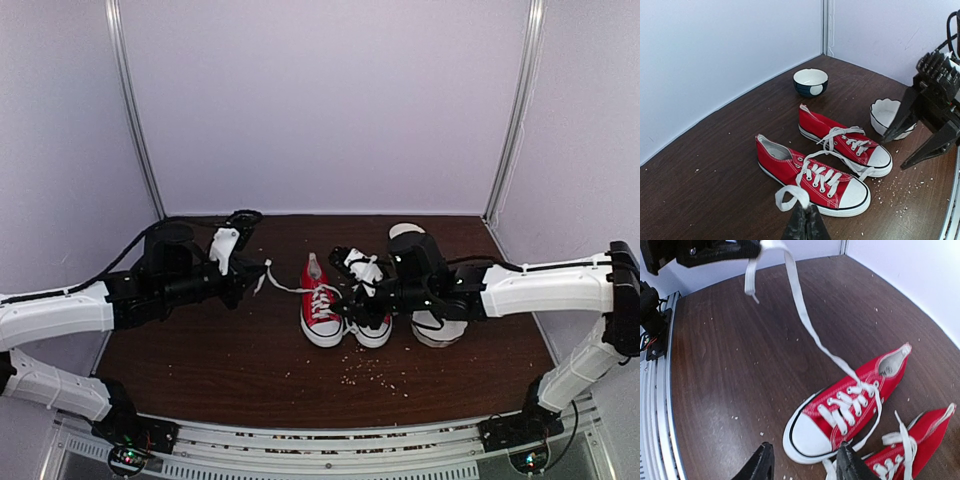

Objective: Tie the shoes
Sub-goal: Pass from the left arm to the right

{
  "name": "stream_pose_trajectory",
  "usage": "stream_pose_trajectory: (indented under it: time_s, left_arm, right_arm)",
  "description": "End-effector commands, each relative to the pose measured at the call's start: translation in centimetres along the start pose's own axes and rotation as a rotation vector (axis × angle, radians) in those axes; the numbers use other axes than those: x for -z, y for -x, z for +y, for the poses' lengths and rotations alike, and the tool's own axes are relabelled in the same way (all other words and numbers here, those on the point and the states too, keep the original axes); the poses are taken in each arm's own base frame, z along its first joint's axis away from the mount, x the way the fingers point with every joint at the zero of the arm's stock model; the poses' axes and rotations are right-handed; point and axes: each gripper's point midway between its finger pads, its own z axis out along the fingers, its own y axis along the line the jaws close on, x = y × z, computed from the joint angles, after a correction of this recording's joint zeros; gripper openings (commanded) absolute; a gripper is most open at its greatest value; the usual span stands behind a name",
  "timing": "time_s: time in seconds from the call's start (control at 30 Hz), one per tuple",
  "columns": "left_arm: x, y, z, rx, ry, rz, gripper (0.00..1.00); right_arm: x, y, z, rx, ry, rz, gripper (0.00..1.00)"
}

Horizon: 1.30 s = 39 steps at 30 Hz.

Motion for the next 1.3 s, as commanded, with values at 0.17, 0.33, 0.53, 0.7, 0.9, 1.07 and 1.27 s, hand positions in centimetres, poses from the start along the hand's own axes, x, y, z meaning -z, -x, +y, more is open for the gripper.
stream_pose_trajectory:
  time_s: [0.17, 0.33, 0.53, 0.7, 0.9, 1.07, 1.27]
  left_arm:
    - [-0.8, 4.2, -0.2, -0.059, -0.007, -0.102, 0.0]
    - [-2.1, 5.9, -0.6, -0.086, -0.032, -0.134, 0.0]
    - [-2.7, 7.4, -1.0, -0.121, -0.047, -0.185, 0.0]
    - [-2.6, 5.9, -0.7, -0.136, -0.028, -0.177, 0.0]
    - [-2.8, 3.7, -0.9, -0.135, -0.027, -0.154, 0.0]
    - [-3.0, 2.5, -1.6, -0.139, -0.045, -0.153, 0.0]
    - [-2.6, 2.8, -2.3, -0.141, -0.068, -0.171, 0.0]
  right_arm:
    - [0.2, 6.5, -1.8, 0.273, -0.12, -0.33, 0.68]
    - [3.7, 9.2, -2.7, 0.303, -0.247, -0.632, 1.0]
    - [0.6, 7.9, -1.2, 0.449, -0.128, -0.436, 1.0]
    - [-1.8, 5.1, -0.7, 0.491, -0.026, -0.3, 1.0]
    - [-3.6, 2.2, -0.8, 0.483, 0.01, -0.292, 1.0]
    - [-5.1, 1.8, -0.3, 0.438, 0.068, -0.26, 1.0]
    - [-5.3, 1.7, -0.5, 0.458, 0.071, -0.223, 1.0]
